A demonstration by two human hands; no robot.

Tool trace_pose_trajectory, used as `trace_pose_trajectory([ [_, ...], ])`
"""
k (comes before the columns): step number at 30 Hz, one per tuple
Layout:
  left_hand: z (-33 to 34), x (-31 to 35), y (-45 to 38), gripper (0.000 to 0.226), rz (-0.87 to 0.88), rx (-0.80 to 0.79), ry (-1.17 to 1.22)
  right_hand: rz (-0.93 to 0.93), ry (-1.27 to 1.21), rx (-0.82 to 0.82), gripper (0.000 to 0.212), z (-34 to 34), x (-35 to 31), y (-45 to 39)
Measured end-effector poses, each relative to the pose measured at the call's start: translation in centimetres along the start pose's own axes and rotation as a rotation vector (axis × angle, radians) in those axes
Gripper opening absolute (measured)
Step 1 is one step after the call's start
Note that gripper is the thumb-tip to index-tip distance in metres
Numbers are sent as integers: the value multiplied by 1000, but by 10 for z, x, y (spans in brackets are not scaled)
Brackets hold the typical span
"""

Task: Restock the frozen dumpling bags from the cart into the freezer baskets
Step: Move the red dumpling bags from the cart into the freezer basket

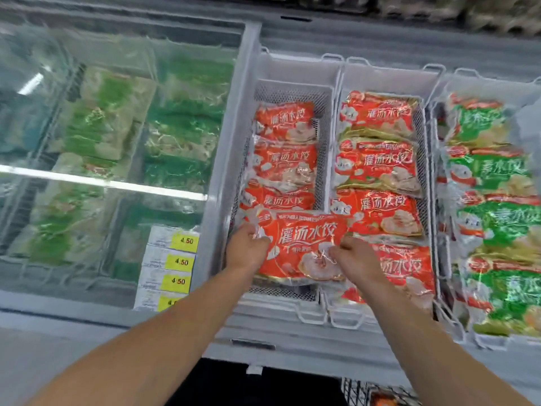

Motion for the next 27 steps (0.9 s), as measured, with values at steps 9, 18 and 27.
trace_pose_trajectory([
  [9, 20, 46, -83, 19, 0, 148, -132, 19, -40, -239, 32, 40, -50, -99],
  [18, 30, 71, -135, 3, -53, 159, -240, 83, -27, -297, 28, 52, -63, -156],
  [27, 18, 65, -78, 31, 119, -76, -380, 29, 239, -248, 38, 25, -70, -105],
])
Point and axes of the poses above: each hand's wrist, its own y-axis away from the middle knuckle, its own z-axis out of the palm, x = y × z, the point moved 2 cm from there along -y, towards the middle knuckle, and after that the axes turned 1 degree about -y, right-handed, at the moved point
